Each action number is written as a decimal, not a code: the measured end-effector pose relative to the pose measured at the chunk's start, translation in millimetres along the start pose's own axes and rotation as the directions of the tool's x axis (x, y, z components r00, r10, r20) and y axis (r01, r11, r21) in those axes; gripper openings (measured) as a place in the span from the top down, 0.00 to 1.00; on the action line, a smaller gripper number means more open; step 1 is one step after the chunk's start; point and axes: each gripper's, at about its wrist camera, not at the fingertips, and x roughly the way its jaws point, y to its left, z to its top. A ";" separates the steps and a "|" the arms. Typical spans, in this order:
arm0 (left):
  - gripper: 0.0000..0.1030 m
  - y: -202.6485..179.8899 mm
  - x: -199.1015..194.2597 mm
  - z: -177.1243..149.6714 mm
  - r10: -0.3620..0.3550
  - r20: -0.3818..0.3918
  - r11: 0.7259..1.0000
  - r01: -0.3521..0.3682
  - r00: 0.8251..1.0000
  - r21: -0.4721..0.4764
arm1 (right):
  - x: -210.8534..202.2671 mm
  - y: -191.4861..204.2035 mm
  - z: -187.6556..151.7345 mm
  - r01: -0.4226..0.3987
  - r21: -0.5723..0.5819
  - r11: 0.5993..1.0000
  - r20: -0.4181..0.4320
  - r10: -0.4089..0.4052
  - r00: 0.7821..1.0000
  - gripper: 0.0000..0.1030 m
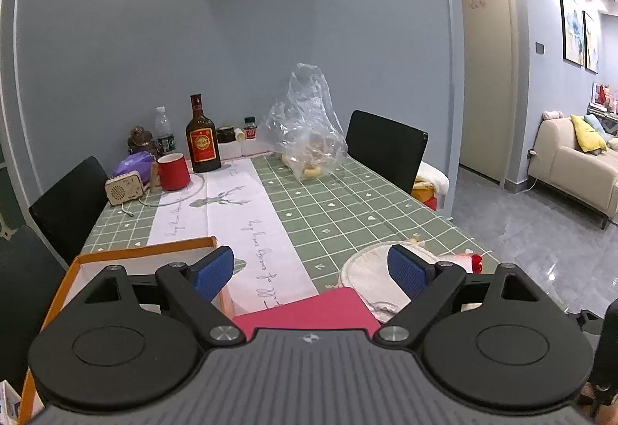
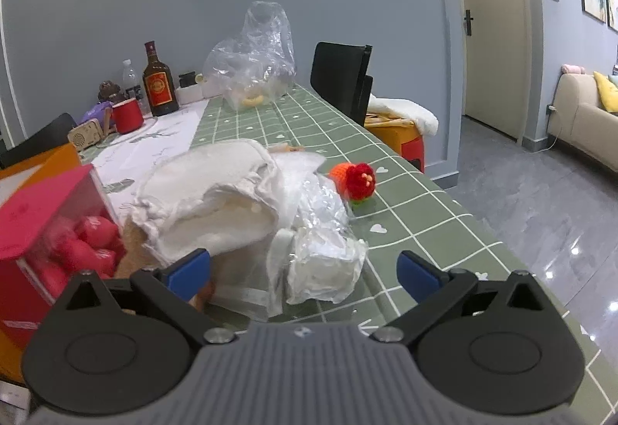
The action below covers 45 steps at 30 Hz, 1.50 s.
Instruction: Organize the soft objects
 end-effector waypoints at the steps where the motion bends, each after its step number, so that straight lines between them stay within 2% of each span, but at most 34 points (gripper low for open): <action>1: 0.00 0.1 0.7 -1.3 -0.004 -0.005 1.000 0.004 1.000 0.000 | 2.3 -0.7 -1.9 -0.002 0.004 1.000 0.001 0.002 1.000 0.02; 8: 0.00 4.3 0.4 -1.6 -0.008 -0.016 1.000 0.008 1.000 -0.005 | 15.9 -11.9 -15.0 -0.052 0.085 0.995 -0.003 0.053 0.999 0.02; 11: 0.00 4.3 -0.8 -1.0 -0.019 -0.013 1.000 0.019 1.000 -0.014 | 18.8 -15.4 -16.8 -0.048 0.106 0.993 -0.010 0.049 0.999 0.02; 15: 0.00 2.3 -1.3 -1.6 -0.041 -0.017 0.999 0.041 0.999 0.002 | 7.7 -19.5 -12.7 -0.092 0.127 0.988 0.068 0.084 0.994 0.02; 17: 0.00 1.3 -2.8 -1.7 -0.046 -0.013 0.999 0.046 0.999 0.013 | -0.6 -11.0 -4.8 -0.147 0.055 0.988 0.109 0.141 0.984 0.02; 19: 0.00 1.7 -4.8 -1.5 -0.043 -0.006 0.999 0.043 0.999 0.019 | -3.7 4.1 5.6 -0.208 -0.061 0.976 0.096 0.213 0.972 0.03; 22: 0.00 5.7 -6.0 -1.0 -0.019 0.000 1.000 0.019 1.000 0.016 | -2.4 31.0 19.1 -0.235 -0.171 0.957 0.089 0.253 0.963 0.02; 24: 0.00 9.8 -7.1 0.2 -0.016 0.000 1.000 0.016 1.000 0.001 | 5.2 48.1 25.7 -0.270 -0.250 0.930 0.052 0.291 0.955 0.02; 26: 0.00 13.6 -8.7 1.5 -0.020 0.001 1.000 0.020 1.000 -0.017 | 18.4 62.6 28.1 -0.273 -0.345 0.898 -0.034 0.278 0.960 0.02; 27: 0.00 14.7 -9.4 2.0 -0.021 0.000 1.000 0.021 1.000 -0.022 | 23.2 66.0 27.9 -0.261 -0.378 0.888 -0.045 0.264 0.963 0.02; 29: 0.00 15.9 -9.6 2.6 -0.021 -0.003 0.999 0.021 1.000 -0.030 | 27.2 63.3 27.1 -0.265 -0.385 0.884 -0.038 0.272 0.962 0.02; 32: 0.00 15.4 -9.6 2.4 -0.029 -0.007 0.999 0.029 1.000 -0.027 | 30.6 52.4 25.4 -0.291 -0.324 0.900 -0.027 0.299 0.954 0.02; 37: 0.00 11.4 -10.9 2.1 -0.032 -0.004 0.999 0.032 0.999 -0.012 | 36.4 54.0 17.1 -0.225 -0.371 0.901 -0.001 0.242 0.970 0.03; 39: 0.00 10.6 -12.3 1.5 -0.033 0.000 0.999 0.033 0.999 -0.008 | 41.0 56.1 13.5 -0.220 -0.392 0.893 -0.019 0.231 0.973 0.06; 40: 0.00 10.4 -12.5 1.6 -0.033 0.000 0.999 0.033 0.999 -0.007 | 42.1 56.7 12.7 -0.221 -0.401 0.889 -0.018 0.233 0.972 0.12; 43: 0.00 10.5 -12.1 2.1 -0.038 0.001 0.999 0.038 0.999 -0.006 | 39.9 55.3 14.7 -0.227 -0.394 0.891 0.001 0.247 0.969 0.41; 45: 0.00 11.0 -12.9 2.2 -0.052 0.005 0.999 0.052 0.999 -0.007 | 40.7 49.6 16.1 -0.233 -0.360 0.903 -0.007 0.247 0.969 0.54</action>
